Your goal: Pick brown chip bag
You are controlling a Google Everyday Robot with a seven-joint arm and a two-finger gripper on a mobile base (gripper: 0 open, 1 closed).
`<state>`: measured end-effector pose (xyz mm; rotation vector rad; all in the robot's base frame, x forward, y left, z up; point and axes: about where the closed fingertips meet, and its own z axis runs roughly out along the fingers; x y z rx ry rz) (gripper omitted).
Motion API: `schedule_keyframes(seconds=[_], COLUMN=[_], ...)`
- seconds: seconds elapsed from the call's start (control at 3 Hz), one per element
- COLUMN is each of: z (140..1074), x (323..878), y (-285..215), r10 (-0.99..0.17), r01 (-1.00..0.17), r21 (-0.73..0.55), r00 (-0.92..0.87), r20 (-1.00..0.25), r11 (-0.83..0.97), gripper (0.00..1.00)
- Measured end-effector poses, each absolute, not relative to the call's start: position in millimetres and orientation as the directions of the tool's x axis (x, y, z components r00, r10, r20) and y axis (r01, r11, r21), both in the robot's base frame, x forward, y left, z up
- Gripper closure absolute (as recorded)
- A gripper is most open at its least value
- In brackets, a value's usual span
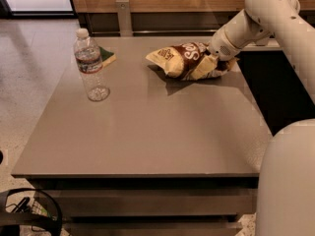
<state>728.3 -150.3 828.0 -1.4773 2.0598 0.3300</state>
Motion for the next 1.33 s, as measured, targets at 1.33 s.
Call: schedule_keyframes(seconds=[1.33], z=[876], x=[720], y=[-139], r10=[-0.809], r01=[-0.921], r21=[-0.213], r00=[-0.157], r20=[-0.566], r11=[0.327], gripper=[1.0])
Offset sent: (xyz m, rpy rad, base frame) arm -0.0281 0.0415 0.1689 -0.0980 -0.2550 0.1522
